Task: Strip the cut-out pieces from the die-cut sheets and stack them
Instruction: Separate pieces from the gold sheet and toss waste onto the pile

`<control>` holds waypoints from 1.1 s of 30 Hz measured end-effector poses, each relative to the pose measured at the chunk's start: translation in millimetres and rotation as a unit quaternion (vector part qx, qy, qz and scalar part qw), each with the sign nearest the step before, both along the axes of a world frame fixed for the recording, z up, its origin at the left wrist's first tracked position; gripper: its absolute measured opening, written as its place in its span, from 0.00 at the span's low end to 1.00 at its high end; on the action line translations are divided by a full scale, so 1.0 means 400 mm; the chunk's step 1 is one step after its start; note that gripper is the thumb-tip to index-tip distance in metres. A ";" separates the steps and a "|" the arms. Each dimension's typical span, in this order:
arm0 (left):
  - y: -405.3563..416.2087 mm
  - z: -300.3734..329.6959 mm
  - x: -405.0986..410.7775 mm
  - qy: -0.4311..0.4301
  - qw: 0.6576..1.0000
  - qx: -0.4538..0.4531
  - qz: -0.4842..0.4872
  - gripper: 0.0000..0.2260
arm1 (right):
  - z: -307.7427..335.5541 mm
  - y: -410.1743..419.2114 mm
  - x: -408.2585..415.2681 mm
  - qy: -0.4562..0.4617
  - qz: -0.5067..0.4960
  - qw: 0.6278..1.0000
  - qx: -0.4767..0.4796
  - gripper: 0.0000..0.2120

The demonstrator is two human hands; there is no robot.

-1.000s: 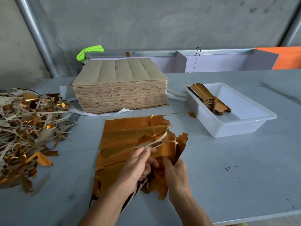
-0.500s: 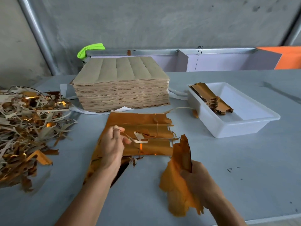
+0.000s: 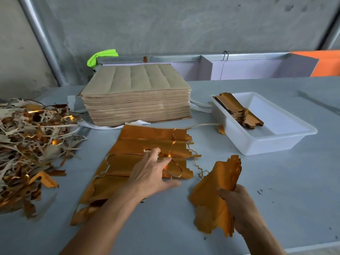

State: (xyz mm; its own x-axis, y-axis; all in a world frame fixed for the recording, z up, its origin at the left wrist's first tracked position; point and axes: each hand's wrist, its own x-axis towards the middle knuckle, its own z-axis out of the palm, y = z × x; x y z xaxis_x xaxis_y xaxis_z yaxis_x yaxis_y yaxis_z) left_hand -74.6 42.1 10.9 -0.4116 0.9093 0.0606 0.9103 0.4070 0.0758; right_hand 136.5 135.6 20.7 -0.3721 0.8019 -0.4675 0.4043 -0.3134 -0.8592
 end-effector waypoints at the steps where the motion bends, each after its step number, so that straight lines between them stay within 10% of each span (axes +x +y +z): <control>1: 0.011 -0.001 0.005 0.003 0.999 -0.035 -0.003 0.41 | 0.001 -0.001 -0.003 0.000 -0.007 1.000 -0.001 0.09; 12: 0.040 0.006 0.011 0.074 0.997 0.033 0.015 0.10 | -0.031 0.014 -0.002 0.248 -0.039 0.957 -0.148 0.14; 16: 0.035 0.028 0.006 0.021 0.983 0.174 0.056 0.29 | -0.032 0.020 0.001 0.313 -0.007 0.934 -0.172 0.15; 20: 0.036 0.037 0.022 -0.009 0.991 0.111 -0.074 0.48 | -0.021 0.026 -0.006 0.266 0.007 0.955 -0.130 0.15; 26: 0.054 0.083 0.061 -0.150 0.967 0.191 -0.072 0.23 | 0.015 0.037 -0.018 0.227 0.066 0.966 -0.101 0.11; 33: 0.078 0.102 0.060 -0.408 0.901 0.115 -0.094 0.28 | 0.042 0.055 -0.017 0.213 0.140 0.965 -0.061 0.10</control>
State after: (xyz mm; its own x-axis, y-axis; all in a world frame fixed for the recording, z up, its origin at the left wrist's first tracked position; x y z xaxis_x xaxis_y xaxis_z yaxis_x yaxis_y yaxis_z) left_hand -50.6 73.3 51.7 -0.2446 0.9696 0.0026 0.5639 0.1401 0.8139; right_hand 129.7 157.6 37.4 -0.7455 0.5900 -0.3099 0.1070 -0.3530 -0.9295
